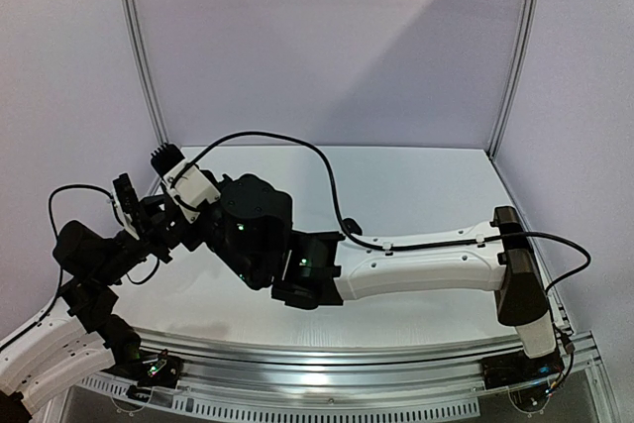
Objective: Insert the wireless bluetooth earbuds into the charging case
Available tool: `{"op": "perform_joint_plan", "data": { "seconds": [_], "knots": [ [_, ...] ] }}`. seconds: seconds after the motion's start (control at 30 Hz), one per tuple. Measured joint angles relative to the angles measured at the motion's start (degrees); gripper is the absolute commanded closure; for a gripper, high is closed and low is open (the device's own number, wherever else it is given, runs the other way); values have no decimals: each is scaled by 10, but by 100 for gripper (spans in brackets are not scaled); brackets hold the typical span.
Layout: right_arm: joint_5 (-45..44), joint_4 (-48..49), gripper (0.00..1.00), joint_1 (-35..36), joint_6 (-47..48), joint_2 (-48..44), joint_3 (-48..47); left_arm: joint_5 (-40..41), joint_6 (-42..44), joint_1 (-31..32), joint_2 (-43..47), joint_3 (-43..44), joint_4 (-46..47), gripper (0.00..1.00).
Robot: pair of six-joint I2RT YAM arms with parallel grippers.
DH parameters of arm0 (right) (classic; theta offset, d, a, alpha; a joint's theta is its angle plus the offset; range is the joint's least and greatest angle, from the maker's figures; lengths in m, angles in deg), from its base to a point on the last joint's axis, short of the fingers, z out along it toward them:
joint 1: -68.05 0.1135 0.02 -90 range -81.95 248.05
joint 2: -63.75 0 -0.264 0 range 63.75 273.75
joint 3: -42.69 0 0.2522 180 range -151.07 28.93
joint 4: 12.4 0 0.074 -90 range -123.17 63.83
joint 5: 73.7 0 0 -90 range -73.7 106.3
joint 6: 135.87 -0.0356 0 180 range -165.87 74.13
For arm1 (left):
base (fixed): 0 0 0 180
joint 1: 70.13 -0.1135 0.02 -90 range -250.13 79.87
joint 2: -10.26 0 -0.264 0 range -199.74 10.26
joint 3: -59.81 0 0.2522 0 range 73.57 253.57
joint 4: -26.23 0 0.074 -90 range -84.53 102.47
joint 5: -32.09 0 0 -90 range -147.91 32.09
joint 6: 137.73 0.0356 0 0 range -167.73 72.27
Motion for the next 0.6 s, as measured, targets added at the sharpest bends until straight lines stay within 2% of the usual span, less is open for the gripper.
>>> {"op": "perform_joint_plan", "data": {
  "seconds": [0.23,0.6],
  "knots": [
    [-10,0,77,0,0,0,-7,-5,0,0,0,0,1,100],
    [-4,-21,70,0,-2,0,-29,-9,0,0,0,1,3,100]
  ]
}}
